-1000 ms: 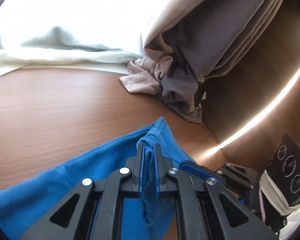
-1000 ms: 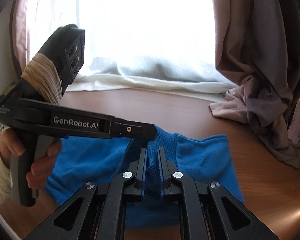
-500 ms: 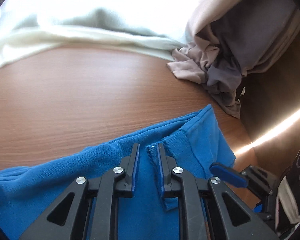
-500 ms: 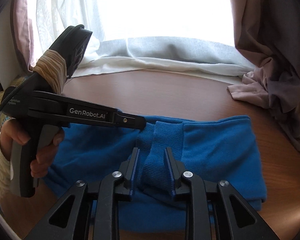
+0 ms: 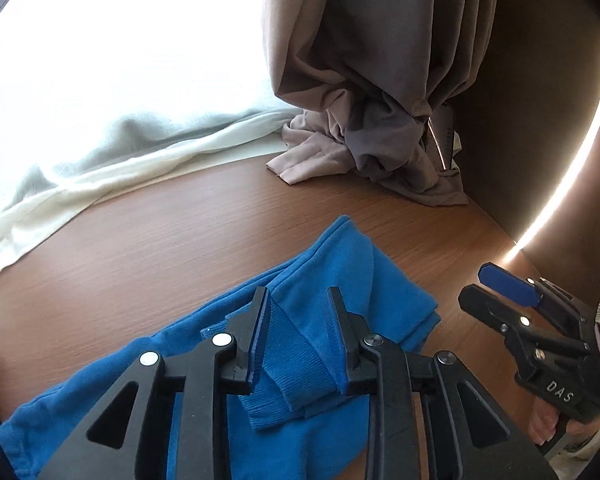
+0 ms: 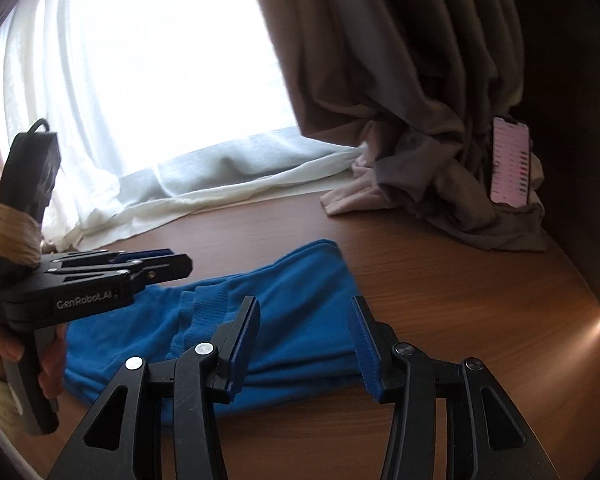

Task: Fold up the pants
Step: 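Open both grippers and release the folded cuff onto the pants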

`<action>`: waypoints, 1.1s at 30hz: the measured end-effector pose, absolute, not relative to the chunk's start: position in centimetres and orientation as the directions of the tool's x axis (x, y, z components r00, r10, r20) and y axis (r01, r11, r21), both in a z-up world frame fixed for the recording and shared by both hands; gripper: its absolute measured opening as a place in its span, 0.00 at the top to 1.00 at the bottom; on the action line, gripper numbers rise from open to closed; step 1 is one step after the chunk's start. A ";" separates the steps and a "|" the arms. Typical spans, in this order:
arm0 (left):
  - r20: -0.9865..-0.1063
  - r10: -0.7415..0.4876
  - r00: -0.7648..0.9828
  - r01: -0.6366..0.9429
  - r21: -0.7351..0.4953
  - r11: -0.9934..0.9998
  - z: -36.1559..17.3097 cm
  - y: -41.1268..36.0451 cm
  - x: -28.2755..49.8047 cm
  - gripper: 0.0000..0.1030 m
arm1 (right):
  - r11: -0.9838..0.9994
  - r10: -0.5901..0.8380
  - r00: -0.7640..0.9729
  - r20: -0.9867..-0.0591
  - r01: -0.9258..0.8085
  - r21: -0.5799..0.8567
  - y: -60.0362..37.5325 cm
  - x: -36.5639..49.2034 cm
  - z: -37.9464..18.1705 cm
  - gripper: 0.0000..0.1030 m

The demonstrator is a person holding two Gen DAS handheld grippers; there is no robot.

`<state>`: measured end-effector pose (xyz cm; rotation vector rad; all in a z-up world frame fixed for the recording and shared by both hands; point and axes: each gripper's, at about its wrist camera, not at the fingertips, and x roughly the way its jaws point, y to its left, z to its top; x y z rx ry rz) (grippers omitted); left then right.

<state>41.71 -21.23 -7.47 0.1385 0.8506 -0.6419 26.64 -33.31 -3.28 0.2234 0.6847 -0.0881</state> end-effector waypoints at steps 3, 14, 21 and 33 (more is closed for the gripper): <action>-0.773 -0.421 0.475 0.542 -0.120 0.832 -8.9 -22.1 41.5 0.73 | 0.953 -0.018 0.759 -0.651 0.210 0.218 -35.6 26.6 -4.6 0.54; -0.846 -0.302 0.440 0.420 -0.103 0.902 -13.3 -21.3 41.0 0.71 | 0.818 0.132 0.710 -0.692 0.316 0.480 -39.5 28.4 -10.8 0.54; -0.851 -0.312 0.422 0.393 -0.139 0.909 -13.8 -20.8 41.4 0.68 | 0.784 0.184 0.690 -0.700 0.327 0.528 -39.5 28.9 -12.5 0.54; -0.841 -0.322 0.435 0.356 -0.168 0.919 -14.0 -20.5 41.3 0.68 | 0.862 0.149 0.670 -0.727 0.272 0.428 -37.3 29.3 -12.0 0.58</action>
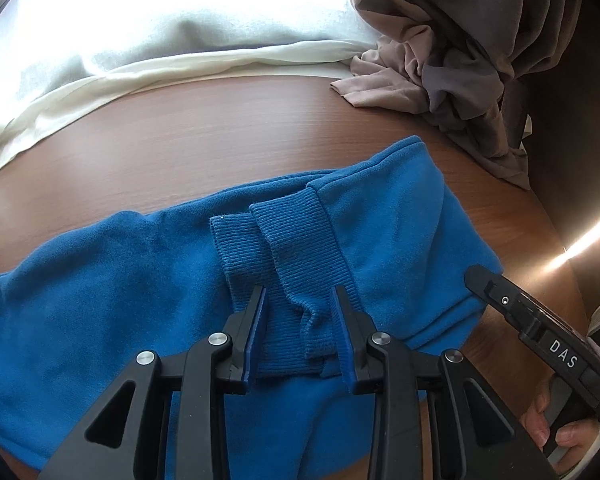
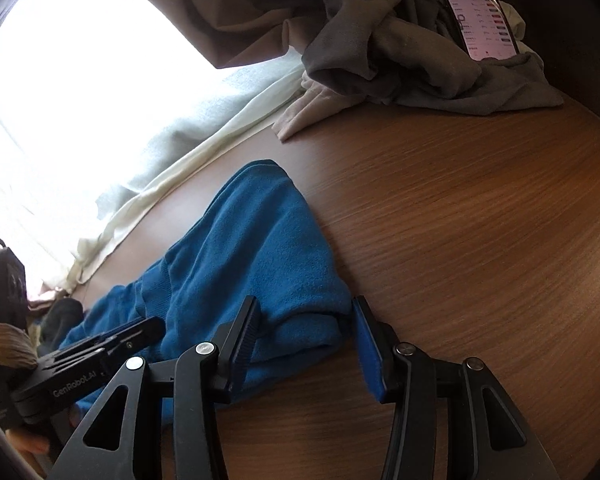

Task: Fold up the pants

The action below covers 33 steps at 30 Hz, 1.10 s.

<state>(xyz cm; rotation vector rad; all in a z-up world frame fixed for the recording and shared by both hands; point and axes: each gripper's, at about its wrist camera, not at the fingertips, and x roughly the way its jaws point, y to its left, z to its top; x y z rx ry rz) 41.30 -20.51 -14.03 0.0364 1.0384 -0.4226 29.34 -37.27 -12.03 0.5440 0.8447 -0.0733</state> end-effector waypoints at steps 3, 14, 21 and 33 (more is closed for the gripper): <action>-0.837 -0.322 0.443 0.353 -0.168 0.920 -14.1 -20.5 41.2 0.68 | 0.888 0.133 0.664 -0.736 0.251 0.386 -36.9 29.5 -11.5 0.74; -0.788 -0.342 0.511 0.303 -0.207 0.930 -12.3 -18.8 40.4 0.70 | 0.972 0.069 0.753 -0.655 0.096 0.213 -33.1 29.4 -5.1 0.80; -0.765 -0.194 0.614 0.119 -0.153 0.981 -8.8 -11.9 37.6 0.69 | 0.991 0.088 0.818 -0.569 -0.012 0.135 -29.7 30.1 -0.4 0.81; -0.763 -0.028 0.646 -0.055 -0.082 0.995 -6.5 -0.9 34.6 0.53 | 0.965 0.168 0.855 -0.491 -0.244 -0.094 -18.6 30.1 2.8 0.81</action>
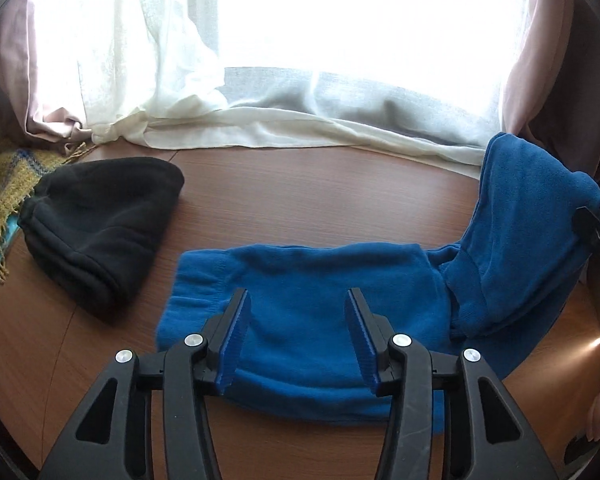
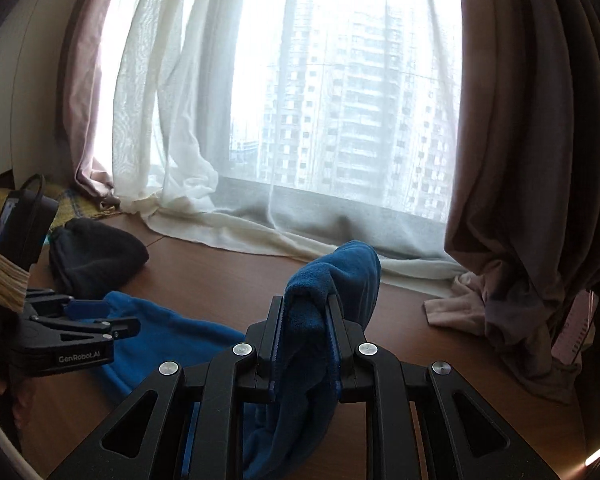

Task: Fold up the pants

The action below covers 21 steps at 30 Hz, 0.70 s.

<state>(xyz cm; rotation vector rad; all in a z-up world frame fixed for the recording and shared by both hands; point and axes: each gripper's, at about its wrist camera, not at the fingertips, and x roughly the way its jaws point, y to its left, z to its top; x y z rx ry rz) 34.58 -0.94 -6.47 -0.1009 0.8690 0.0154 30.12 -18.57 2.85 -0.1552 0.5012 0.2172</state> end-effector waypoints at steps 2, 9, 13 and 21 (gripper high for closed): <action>-0.767 -0.024 0.641 -0.063 -0.084 0.994 -6.6 0.7 34.2 0.53 | 0.954 0.181 0.857 -0.483 -0.273 -0.126 -16.7 29.8 3.2 0.81; -0.799 -0.026 0.601 -0.049 -0.069 0.996 -8.7 5.2 34.5 0.52 | 0.913 0.187 0.871 -0.455 -0.325 -0.246 -10.4 29.1 3.4 0.81; -0.828 -0.044 0.560 -0.017 -0.064 0.998 -10.9 7.1 35.5 0.52 | 0.884 0.192 0.866 -0.462 -0.357 -0.302 -6.6 28.8 2.8 0.81; -0.843 -0.158 0.514 0.030 -0.166 0.986 -13.7 9.7 35.9 0.43 | 0.791 0.195 0.857 -0.476 -0.424 -0.440 0.3 27.5 0.9 0.82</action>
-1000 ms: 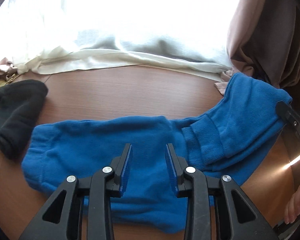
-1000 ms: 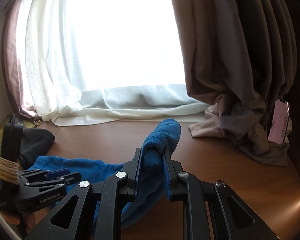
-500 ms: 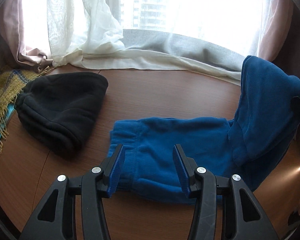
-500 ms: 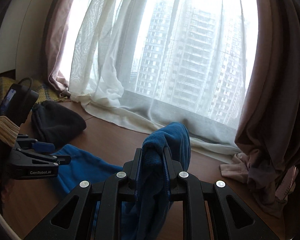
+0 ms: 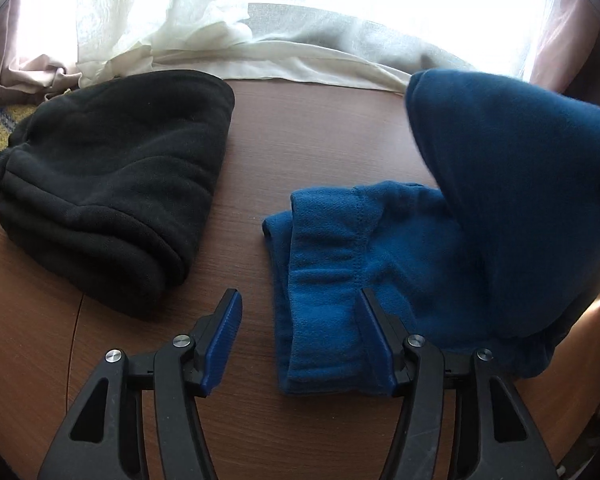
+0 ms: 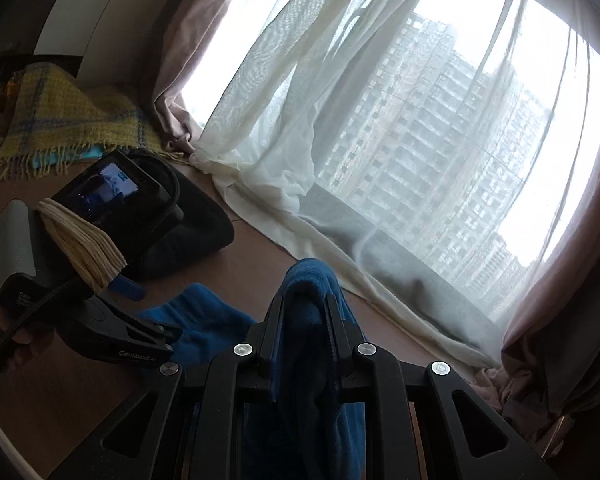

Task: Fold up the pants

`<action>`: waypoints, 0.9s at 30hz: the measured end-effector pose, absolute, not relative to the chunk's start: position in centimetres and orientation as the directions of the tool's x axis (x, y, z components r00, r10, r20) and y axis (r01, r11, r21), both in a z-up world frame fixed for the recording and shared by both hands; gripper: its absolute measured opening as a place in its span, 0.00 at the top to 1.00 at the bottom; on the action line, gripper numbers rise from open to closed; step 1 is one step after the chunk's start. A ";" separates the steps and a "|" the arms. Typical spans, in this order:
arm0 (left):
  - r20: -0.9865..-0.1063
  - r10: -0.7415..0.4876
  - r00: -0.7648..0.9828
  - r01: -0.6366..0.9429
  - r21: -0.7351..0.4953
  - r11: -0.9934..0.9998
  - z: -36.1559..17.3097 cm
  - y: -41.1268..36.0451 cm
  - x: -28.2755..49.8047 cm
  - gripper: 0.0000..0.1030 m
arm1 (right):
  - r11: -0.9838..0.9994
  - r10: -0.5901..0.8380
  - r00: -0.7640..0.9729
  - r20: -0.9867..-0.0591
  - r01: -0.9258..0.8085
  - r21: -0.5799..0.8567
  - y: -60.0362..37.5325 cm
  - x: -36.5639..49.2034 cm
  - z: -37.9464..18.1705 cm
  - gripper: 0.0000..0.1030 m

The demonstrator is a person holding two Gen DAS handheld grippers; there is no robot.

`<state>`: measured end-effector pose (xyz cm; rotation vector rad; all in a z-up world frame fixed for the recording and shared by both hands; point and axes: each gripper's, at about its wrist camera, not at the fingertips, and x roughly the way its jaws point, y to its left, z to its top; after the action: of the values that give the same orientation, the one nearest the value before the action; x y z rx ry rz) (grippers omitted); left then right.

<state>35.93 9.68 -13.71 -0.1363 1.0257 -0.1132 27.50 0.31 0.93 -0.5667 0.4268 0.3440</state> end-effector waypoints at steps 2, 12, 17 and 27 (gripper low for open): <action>-0.841 -0.176 0.512 0.042 -0.180 0.983 -13.8 9.9 35.9 0.43 | 0.770 0.203 0.845 -0.494 -0.449 -0.453 1.7 27.2 0.3 0.82; -0.834 -0.246 0.494 0.084 -0.236 0.968 -14.3 11.3 36.3 0.39 | 0.646 0.229 0.790 -0.568 -0.560 -0.519 6.3 25.5 -2.3 0.82; -0.827 -0.169 0.537 0.079 -0.150 0.985 -12.3 13.2 34.8 0.40 | 0.656 0.235 0.765 -0.600 -0.580 -0.483 6.3 25.0 -2.4 0.82; -0.793 -0.025 0.609 0.109 0.053 0.993 -10.1 15.5 34.1 0.40 | 0.625 0.278 0.688 -0.670 -0.659 -0.418 7.8 24.4 -4.2 0.79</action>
<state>34.15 15.50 -10.06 0.0991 0.9131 -0.0776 24.35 7.78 -4.21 -0.7049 0.5982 0.5758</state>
